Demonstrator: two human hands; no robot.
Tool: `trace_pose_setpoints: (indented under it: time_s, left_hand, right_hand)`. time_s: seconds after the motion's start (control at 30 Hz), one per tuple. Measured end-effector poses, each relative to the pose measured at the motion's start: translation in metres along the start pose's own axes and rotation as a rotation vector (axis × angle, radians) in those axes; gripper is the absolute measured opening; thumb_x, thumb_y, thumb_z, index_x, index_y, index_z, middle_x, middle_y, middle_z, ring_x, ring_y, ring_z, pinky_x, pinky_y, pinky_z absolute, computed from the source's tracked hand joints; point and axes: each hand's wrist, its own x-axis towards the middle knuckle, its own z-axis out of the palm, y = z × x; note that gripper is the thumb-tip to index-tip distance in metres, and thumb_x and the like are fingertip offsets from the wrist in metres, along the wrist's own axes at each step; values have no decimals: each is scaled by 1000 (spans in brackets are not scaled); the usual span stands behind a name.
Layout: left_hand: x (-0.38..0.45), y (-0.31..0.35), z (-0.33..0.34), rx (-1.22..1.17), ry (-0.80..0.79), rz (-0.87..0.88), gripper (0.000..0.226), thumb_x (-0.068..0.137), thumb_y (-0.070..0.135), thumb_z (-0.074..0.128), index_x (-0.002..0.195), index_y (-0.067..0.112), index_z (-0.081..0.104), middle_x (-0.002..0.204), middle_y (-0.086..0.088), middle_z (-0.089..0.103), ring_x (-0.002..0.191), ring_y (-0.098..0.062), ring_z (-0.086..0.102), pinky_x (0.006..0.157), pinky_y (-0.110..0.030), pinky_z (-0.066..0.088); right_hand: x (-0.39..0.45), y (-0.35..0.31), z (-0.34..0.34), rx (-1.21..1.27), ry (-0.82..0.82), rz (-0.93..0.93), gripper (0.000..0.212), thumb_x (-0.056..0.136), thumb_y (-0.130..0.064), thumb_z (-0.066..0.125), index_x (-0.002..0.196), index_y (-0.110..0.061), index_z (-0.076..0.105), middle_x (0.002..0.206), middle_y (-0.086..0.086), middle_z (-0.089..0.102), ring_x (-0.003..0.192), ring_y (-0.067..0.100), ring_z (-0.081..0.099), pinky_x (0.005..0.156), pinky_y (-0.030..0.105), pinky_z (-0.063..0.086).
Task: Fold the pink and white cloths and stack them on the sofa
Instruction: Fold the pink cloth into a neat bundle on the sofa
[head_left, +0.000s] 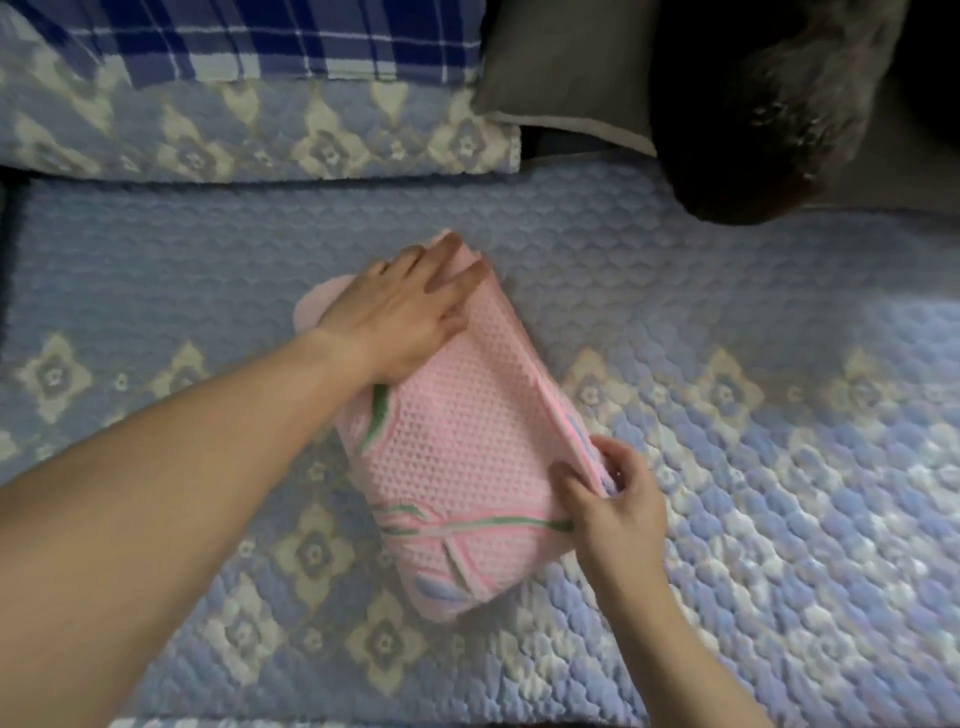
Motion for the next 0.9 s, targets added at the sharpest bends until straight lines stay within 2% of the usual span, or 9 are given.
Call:
trace_pose_setpoints:
  time_s: [0.13, 0.2, 0.33, 0.43, 0.53, 0.63, 0.7, 0.77, 0.9]
  left_hand:
    - [-26, 9, 12, -105, 344, 122, 58, 103, 47, 39, 156, 26, 28, 164, -20, 16, 150, -36, 21, 121, -51, 22]
    - [-39, 8, 28, -43, 481, 158, 57, 101, 48, 44, 152, 22, 40, 160, -23, 27, 148, -40, 25, 120, -56, 19]
    - [-35, 5, 46, 9, 144, -55, 69, 96, 67, 21, 157, 42, 4, 168, -11, 3, 153, -34, 5, 121, -57, 4]
    - [-11, 0, 32, -33, 20, -4, 77, 90, 74, 19, 154, 47, -13, 167, -4, -16, 153, -30, -12, 122, -56, -5]
    - [21, -5, -8, 136, -73, 209, 92, 82, 73, 44, 156, 44, -2, 167, -4, -10, 153, -30, -13, 121, -57, -7]
    - [58, 15, -45, 478, -223, 418, 97, 75, 58, 71, 155, 37, 21, 165, -4, 18, 154, -31, 1, 120, -57, -1]
    - [68, 37, -51, 589, -332, 496, 92, 72, 46, 79, 151, 37, 33, 157, 1, 35, 153, -28, 13, 121, -55, 6]
    - [70, 52, -41, 604, -361, 532, 87, 70, 39, 81, 146, 36, 39, 150, 5, 42, 148, -24, 27, 122, -52, 14]
    - [61, 58, -33, 631, -365, 656, 62, 89, 32, 62, 146, 34, 36, 161, -4, 27, 148, -26, 28, 122, -51, 14]
  right_hand:
    - [-15, 22, 4, -6, 56, -116, 43, 81, -4, 75, 98, -38, 54, 97, -22, 60, 87, 4, 61, 75, 22, 48]
    - [-28, 30, 12, -28, 73, -124, 51, 81, -4, 75, 99, -46, 51, 96, -21, 60, 87, 5, 61, 73, 24, 48]
    - [-19, 38, 16, 0, 96, -35, 51, 83, -12, 75, 120, -39, 52, 106, -20, 61, 95, -3, 60, 83, 30, 47]
    - [-5, 41, 13, -81, -14, -58, 59, 84, -12, 73, 136, -28, 52, 115, -14, 60, 103, 2, 57, 87, 25, 45]
    - [6, 34, 7, -115, -111, -68, 60, 83, -9, 73, 135, -34, 53, 114, -20, 57, 104, -8, 53, 87, 17, 42]
    - [15, 23, -3, 13, -262, 27, 52, 85, -5, 72, 124, -36, 57, 113, -20, 63, 99, -10, 59, 79, 9, 46]
    - [16, 24, -8, 33, -329, 82, 41, 84, -8, 72, 115, -33, 61, 105, -10, 67, 85, 1, 64, 67, 22, 52]
    - [13, 25, -10, 78, -356, 108, 36, 81, -10, 74, 108, -28, 59, 98, -3, 66, 74, 10, 60, 59, 32, 48]
    - [3, 31, -8, 2, -358, -71, 41, 76, -10, 70, 109, -29, 55, 120, -18, 62, 101, 0, 61, 79, 20, 47]
